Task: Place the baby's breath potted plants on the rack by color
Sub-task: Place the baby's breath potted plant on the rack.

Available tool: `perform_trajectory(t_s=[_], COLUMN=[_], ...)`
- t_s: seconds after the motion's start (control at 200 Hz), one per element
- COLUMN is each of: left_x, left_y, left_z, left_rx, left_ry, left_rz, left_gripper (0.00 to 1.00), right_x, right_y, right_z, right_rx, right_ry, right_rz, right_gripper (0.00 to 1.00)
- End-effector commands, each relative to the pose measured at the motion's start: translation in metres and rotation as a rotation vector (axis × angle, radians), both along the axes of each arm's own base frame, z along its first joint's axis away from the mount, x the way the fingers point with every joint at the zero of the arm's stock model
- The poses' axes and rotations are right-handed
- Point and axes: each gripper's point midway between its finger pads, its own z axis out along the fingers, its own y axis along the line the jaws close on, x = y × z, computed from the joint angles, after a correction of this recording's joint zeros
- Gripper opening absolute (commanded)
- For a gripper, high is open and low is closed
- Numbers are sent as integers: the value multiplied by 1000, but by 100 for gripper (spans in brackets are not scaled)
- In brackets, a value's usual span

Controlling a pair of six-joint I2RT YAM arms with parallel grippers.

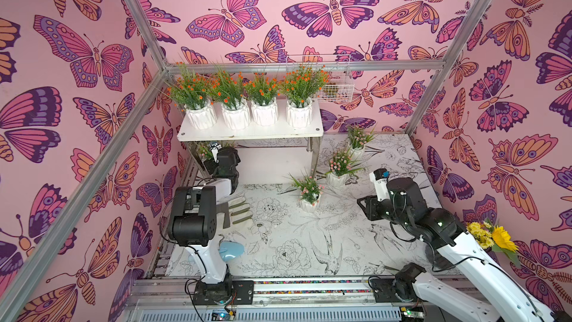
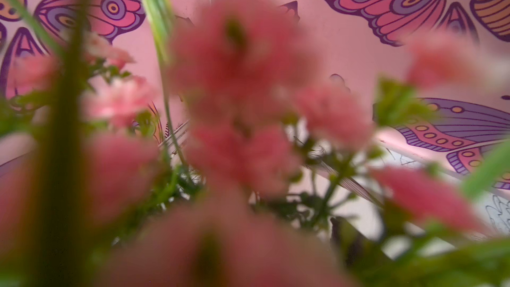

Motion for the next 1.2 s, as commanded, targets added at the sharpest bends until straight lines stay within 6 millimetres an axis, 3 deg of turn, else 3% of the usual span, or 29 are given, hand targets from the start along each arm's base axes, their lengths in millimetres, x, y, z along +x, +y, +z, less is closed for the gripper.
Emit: perform_trajectory(t_s=[0.0, 0.366, 0.571, 0.866, 1.192], left_x=[-1, -24, -32, -65, -107], left_y=[-2, -11, -18, -22, -35], left_z=[-11, 14, 15, 17, 15], left_rx=[-28, -49, -61, -80, -135], left_ry=[26, 0, 37, 78, 110], left_rz=[-18, -69, -112, -120, -168], left_gripper=[98, 100, 100, 100, 100], right_x=[2, 6, 8, 11, 22], right_y=[-2, 1, 5, 6, 16], right_z=[5, 1, -4, -15, -39], right_rx=[2, 9, 17, 14, 29], right_ry=[-20, -18, -8, 8, 55], right_rz=[-7, 0, 6, 0, -5], right_gripper=[34, 35, 36, 40, 42])
